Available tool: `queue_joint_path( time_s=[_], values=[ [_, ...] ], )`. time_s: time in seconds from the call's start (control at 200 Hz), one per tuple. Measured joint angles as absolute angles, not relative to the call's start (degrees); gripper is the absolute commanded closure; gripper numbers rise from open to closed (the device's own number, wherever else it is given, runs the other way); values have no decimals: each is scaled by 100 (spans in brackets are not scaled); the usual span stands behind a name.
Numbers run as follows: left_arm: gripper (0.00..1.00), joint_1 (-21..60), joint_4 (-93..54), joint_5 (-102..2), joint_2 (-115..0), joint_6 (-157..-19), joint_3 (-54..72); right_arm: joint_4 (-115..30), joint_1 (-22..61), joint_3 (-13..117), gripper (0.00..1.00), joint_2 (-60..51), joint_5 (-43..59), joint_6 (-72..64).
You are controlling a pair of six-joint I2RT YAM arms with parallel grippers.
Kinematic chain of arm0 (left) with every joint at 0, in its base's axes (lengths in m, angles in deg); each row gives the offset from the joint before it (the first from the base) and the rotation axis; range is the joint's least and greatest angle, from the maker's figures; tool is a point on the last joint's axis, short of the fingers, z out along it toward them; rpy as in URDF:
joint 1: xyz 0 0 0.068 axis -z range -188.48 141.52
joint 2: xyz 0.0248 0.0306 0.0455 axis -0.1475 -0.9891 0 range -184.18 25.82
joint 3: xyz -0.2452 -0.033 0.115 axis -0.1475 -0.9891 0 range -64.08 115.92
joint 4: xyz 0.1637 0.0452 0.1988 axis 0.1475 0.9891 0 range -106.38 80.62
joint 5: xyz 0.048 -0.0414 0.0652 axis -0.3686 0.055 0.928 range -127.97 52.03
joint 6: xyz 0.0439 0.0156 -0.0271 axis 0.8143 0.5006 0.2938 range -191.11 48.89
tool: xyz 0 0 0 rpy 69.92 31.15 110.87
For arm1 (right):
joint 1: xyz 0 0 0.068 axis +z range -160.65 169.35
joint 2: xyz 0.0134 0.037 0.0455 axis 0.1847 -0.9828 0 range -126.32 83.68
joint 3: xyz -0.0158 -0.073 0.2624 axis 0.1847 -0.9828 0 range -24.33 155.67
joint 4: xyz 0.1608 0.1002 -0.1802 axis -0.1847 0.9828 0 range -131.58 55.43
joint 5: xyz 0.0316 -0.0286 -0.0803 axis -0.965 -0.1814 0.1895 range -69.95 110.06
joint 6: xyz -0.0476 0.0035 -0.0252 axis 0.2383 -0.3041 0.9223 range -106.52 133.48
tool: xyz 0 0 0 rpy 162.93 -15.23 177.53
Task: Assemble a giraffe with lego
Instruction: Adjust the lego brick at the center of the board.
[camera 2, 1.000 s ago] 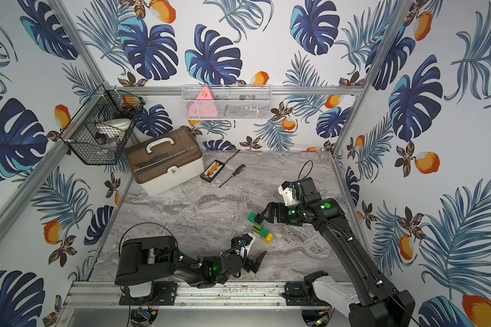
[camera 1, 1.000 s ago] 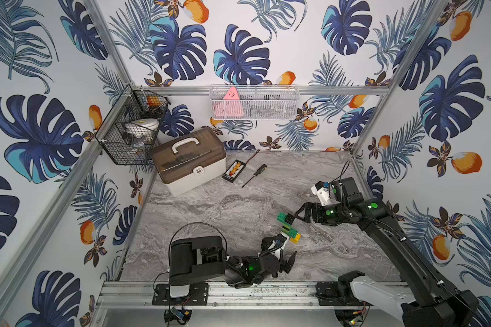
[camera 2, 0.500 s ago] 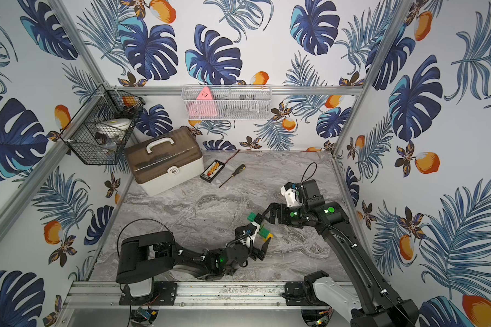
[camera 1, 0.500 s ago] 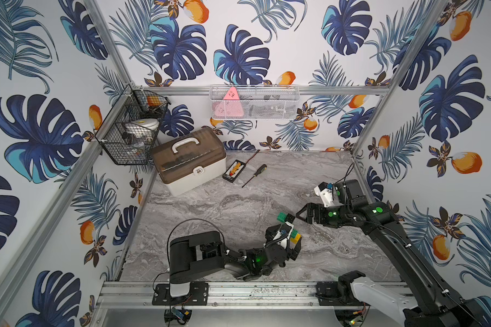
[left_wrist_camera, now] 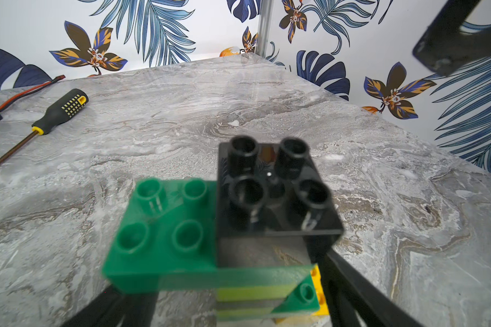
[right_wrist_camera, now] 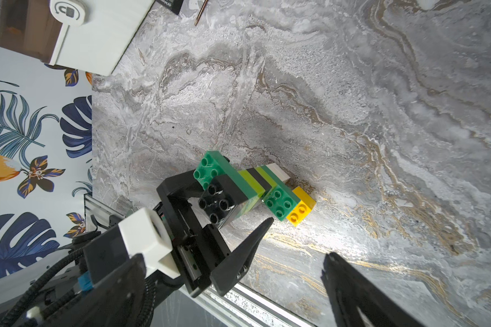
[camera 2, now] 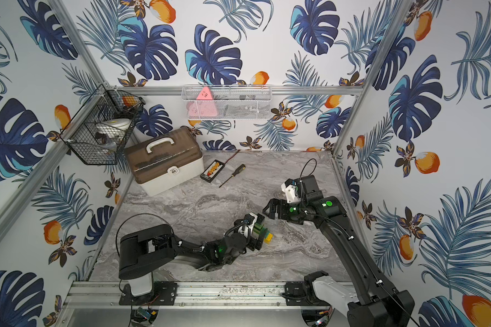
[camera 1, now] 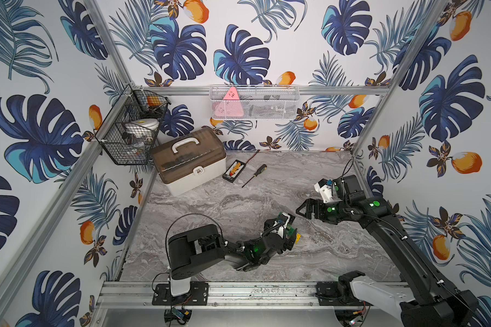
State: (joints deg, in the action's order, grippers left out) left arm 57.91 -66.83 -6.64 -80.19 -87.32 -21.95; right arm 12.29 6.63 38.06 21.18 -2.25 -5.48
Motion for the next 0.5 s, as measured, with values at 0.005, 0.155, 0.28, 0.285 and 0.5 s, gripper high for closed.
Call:
queue_joint_path(
  time_s=[0.005,0.155,0.28,0.285,0.5],
  values=[
    [15,5786,-6683,-670,-8024,-8732,-2193,1229,661,3806,0,2118,-225,-548],
    [24,5725,-6659,-795,-8089,-8751,-2178,1227,615,3801,0,2044,-208,-548],
    [30,5666,-6648,-843,-8140,-8751,-2178,1227,593,3801,0,1991,-205,-548],
    [30,5664,-6648,-845,-8140,-8751,-2175,1227,589,3801,0,1987,-203,-548],
    [37,5605,-6622,-948,-8164,-8751,-2114,1229,574,3860,0,1913,-155,-535]
  ],
)
